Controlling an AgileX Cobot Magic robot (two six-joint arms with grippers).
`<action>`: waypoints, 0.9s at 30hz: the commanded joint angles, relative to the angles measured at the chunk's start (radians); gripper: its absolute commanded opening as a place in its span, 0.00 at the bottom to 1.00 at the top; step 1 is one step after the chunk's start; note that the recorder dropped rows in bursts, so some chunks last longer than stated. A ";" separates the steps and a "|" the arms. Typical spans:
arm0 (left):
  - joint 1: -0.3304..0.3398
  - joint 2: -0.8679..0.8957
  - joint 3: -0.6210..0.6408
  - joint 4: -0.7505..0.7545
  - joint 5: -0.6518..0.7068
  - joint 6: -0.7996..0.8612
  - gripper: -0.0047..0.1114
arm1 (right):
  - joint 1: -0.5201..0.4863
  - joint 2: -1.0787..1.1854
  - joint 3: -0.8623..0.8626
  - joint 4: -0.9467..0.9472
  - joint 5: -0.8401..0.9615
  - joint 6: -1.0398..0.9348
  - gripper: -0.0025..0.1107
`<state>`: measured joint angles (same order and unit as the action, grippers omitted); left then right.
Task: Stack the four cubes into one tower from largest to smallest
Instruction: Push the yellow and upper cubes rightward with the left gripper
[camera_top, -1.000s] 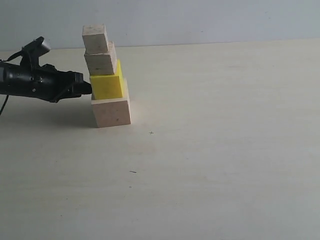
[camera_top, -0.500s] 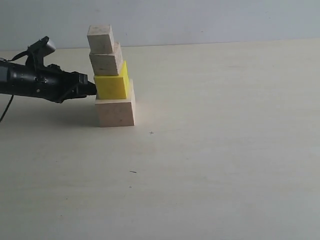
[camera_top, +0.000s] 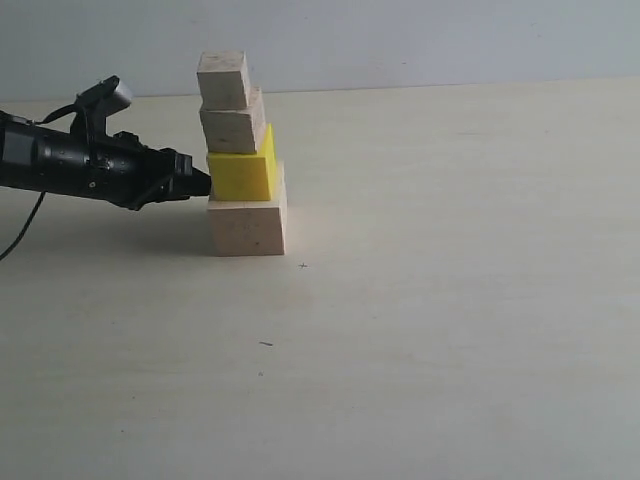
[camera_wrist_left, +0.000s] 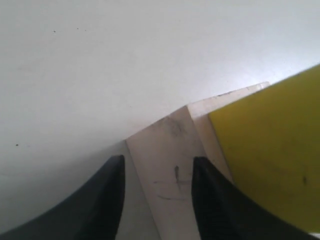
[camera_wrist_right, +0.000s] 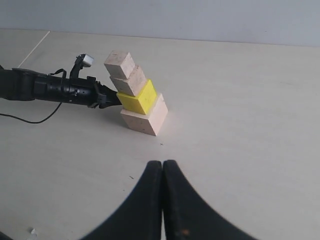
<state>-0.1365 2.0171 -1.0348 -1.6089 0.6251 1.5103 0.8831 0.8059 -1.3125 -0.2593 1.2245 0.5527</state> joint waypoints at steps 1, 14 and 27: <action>-0.005 0.003 -0.003 -0.002 0.040 -0.004 0.41 | -0.001 -0.003 0.004 -0.013 -0.003 0.001 0.02; -0.078 0.003 -0.003 -0.032 -0.005 -0.005 0.41 | -0.001 -0.003 0.004 -0.024 -0.003 0.018 0.02; -0.082 0.024 -0.003 -0.050 -0.002 -0.005 0.41 | -0.001 -0.003 0.004 -0.024 -0.003 0.029 0.02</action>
<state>-0.2085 2.0273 -1.0348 -1.6465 0.6141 1.5046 0.8831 0.8059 -1.3125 -0.2754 1.2263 0.5721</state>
